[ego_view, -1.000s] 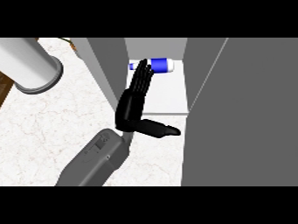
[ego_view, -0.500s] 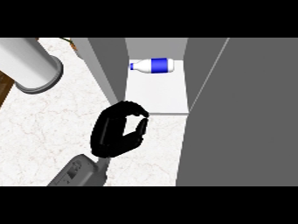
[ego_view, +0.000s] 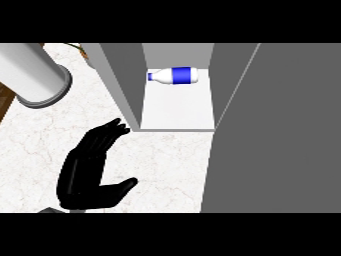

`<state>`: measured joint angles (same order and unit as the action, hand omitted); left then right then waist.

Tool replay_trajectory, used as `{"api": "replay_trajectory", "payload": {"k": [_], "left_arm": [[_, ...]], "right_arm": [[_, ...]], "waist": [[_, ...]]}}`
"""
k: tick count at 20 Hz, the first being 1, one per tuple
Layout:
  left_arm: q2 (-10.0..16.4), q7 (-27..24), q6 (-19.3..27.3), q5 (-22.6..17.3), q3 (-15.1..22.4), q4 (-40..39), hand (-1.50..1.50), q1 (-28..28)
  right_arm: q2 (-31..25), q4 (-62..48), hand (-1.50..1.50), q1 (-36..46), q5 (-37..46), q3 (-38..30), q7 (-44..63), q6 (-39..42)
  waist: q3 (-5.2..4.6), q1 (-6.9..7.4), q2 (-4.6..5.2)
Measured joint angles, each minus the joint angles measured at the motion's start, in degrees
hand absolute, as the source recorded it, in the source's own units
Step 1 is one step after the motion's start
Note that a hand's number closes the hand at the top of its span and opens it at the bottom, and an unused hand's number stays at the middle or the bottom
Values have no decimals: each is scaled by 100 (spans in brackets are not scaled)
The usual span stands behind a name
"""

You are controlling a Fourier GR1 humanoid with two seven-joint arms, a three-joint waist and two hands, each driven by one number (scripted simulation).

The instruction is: Pick up the bottled water, place it into the cabinet and close the cabinet

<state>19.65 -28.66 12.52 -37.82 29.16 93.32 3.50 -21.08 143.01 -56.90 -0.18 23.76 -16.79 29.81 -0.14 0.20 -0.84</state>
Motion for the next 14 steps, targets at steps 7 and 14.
{"api": "replay_trajectory", "payload": {"k": [7,14], "left_arm": [[511,5,-351,-519,-472,687,-150,-805],[937,2,-726,-925,-913,1006,-150,-1362]], "right_arm": [[-284,5,150,240,136,652,192,37],[-573,21,150,754,244,997,480,-40]], "waist": [[-17,57,-13],[-50,160,-37]]}}
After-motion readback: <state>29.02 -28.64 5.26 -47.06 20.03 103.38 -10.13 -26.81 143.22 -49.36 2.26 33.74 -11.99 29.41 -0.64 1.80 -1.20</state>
